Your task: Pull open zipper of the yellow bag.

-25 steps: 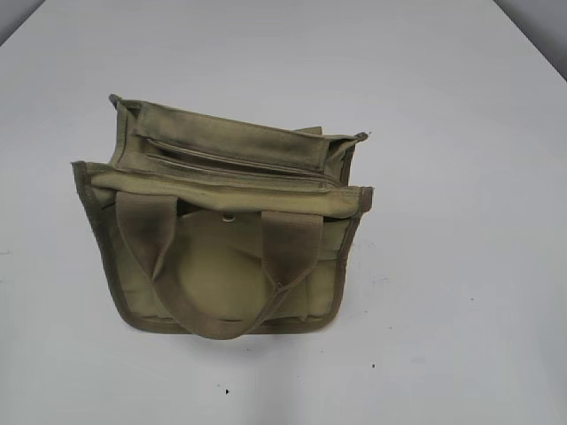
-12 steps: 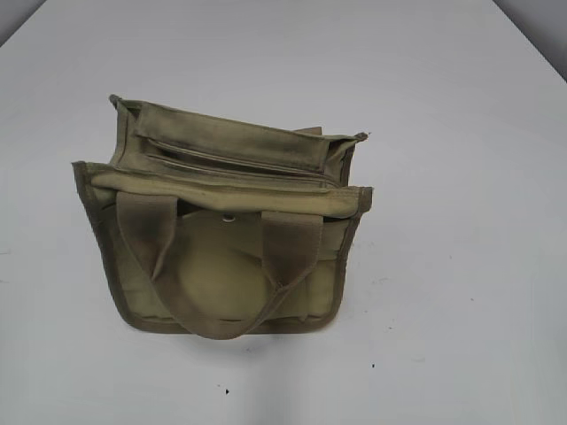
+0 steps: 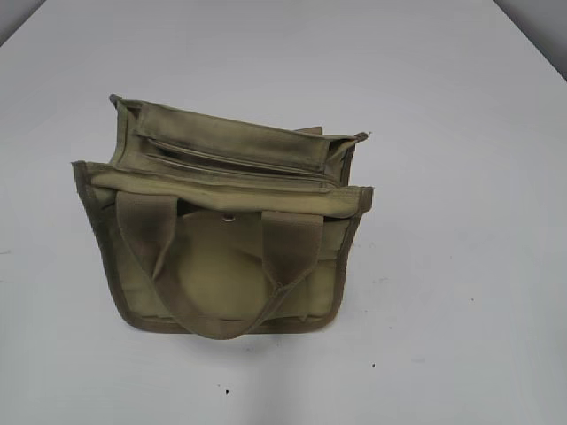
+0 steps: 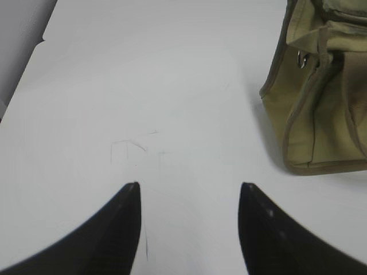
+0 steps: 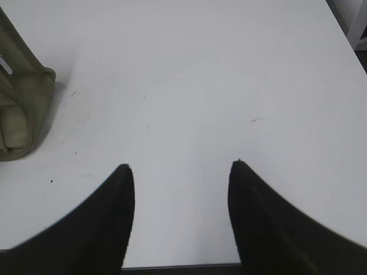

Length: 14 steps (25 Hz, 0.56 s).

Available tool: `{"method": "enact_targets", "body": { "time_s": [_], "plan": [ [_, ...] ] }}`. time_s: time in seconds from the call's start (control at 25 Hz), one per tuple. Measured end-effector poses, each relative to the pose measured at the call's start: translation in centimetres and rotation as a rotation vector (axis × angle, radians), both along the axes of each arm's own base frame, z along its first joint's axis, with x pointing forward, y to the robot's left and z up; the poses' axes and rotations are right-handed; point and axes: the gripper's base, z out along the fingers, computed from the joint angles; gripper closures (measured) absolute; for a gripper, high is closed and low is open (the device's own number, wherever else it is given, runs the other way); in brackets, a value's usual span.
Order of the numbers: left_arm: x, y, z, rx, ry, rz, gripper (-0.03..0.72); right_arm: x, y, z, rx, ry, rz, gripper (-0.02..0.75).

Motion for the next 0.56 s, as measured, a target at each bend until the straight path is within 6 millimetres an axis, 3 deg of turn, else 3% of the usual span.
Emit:
{"method": "enact_targets", "body": {
  "time_s": [0.56],
  "plan": [
    [0.00,0.00,0.00,0.000,0.000,0.000,0.268,0.00,0.01,0.00,0.001,0.000,0.000,0.324]
  ]
}}
